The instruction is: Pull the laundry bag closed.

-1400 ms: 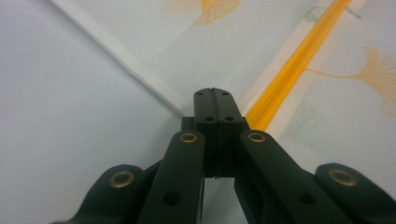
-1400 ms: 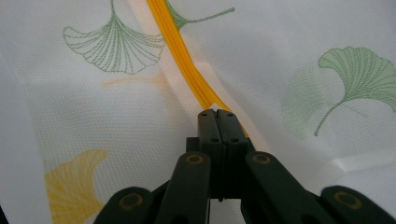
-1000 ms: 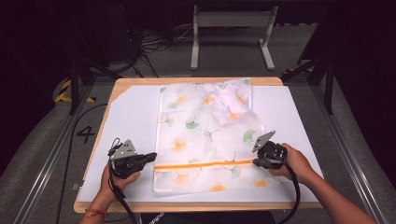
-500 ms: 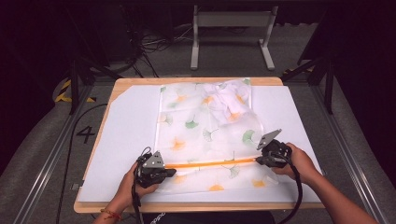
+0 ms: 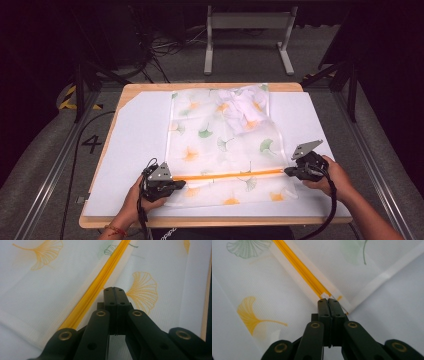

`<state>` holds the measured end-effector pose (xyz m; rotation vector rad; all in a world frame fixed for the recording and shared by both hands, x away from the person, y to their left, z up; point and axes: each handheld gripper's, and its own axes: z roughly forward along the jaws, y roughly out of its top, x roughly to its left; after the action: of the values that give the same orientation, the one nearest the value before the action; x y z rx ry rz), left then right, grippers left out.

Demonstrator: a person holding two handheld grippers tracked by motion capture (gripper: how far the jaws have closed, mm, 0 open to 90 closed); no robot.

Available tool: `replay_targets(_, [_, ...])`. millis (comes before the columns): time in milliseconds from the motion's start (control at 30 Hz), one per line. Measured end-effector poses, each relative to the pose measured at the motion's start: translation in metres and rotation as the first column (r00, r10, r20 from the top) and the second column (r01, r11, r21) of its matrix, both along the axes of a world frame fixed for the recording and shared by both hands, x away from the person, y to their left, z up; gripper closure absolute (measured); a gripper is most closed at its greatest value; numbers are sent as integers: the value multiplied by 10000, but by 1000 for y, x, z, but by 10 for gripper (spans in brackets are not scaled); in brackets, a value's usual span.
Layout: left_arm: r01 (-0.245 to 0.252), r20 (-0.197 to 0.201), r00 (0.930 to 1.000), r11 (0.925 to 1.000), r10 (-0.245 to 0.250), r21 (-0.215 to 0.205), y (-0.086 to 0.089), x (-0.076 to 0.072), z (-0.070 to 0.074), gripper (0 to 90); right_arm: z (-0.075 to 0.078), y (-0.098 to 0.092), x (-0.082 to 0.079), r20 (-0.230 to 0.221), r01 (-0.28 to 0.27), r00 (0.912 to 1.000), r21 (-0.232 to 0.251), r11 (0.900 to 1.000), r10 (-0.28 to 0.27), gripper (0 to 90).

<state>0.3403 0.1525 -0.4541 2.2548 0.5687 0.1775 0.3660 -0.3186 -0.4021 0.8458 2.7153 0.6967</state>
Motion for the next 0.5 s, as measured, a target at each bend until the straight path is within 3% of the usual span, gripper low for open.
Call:
replay_targets(67, [3, 395, 9992, 9995, 10, -326, 8, -4, 7, 900, 4, -2, -6, 621, -109, 9981, 701, 9975, 65, 805])
replay_targets(167, [-473, 939, 9941, 9960, 545, -764, 24, -8, 21, 900, 7, -5, -14, 1574, -154, 9875, 1275, 9917, -49, 772])
replay_targets(233, [-765, 1218, 9885, 9911, 896, -1086, 36, -10, 29, 900, 7, -9, -17, 1776, 12, 9835, 1758, 9844, -329, 699])
replay_targets(300, [-837, 1332, 9861, 9891, 998, -1213, 43, -10, 32, 900, 7, -10, -19, 1986, 75, 9791, 1757, 9844, -429, 697])
replay_targets(333, [-1079, 1679, 9780, 9889, 1241, -1025, 51, -12, 35, 864, 7, -15, -24, 2570, 362, 9632, 1647, 9857, -783, 639])
replay_targets(367, [-1079, 1679, 9780, 9889, 1241, -1025, 51, -12, 35, 826, 7, -15, -24, 2570, 362, 9632, 1647, 9857, -783, 639])
replay_targets(400, [-1246, 1828, 9729, 9871, 1414, -1001, 56, -14, 36, 826, 7, -18, -25, 2576, 440, 9620, 1829, 9822, -910, 606])
replay_targets(500, [-1623, 2062, 9620, 9822, 1788, -945, 70, -17, 35, 793, 5, -30, -30, 2978, 720, 9460, 1931, 9785, -1284, 584])
